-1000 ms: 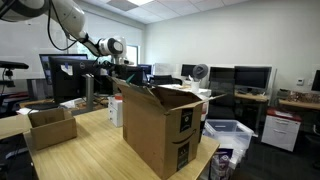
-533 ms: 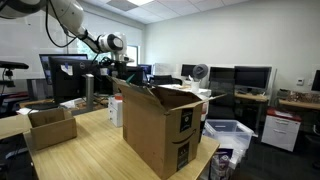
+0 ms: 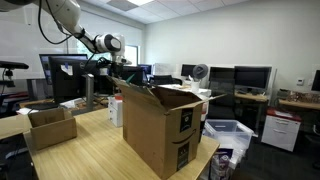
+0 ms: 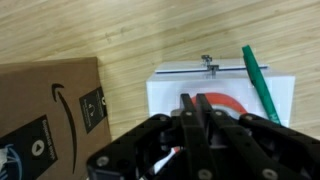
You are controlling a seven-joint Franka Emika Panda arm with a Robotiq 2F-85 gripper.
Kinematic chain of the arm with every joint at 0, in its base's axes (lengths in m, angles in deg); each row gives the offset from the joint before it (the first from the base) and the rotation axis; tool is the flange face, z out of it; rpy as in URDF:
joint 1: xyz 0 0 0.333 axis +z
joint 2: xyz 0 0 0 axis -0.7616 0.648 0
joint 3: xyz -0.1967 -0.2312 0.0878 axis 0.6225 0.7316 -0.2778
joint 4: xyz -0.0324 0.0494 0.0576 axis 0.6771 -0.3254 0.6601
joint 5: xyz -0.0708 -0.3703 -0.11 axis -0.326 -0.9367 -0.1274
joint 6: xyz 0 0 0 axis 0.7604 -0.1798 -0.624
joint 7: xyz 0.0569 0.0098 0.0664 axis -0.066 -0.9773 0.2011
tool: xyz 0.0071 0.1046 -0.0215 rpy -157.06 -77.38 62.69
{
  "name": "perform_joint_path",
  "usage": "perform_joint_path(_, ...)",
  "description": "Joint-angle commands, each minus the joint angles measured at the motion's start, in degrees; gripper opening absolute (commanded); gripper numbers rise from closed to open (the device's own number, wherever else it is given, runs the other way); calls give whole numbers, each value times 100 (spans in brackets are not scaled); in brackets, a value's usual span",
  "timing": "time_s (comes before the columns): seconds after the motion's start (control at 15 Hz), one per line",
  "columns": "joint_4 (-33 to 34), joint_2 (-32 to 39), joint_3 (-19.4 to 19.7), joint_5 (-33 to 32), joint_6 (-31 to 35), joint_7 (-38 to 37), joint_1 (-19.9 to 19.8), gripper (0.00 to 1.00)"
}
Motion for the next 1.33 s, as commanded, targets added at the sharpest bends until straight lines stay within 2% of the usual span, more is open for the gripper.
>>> perform_joint_path(0.0,-954,-571,-177,212,461,724,-197,1)
perform_joint_path(0.13,-1212,-699,-221,258,537,1079,-246,4)
perform_joint_path(0.73,-2066,-1304,-229,125,912,2197,-446,4)
perform_joint_path(1.27,-2902,-2163,-137,424,1424,2553,-859,5)
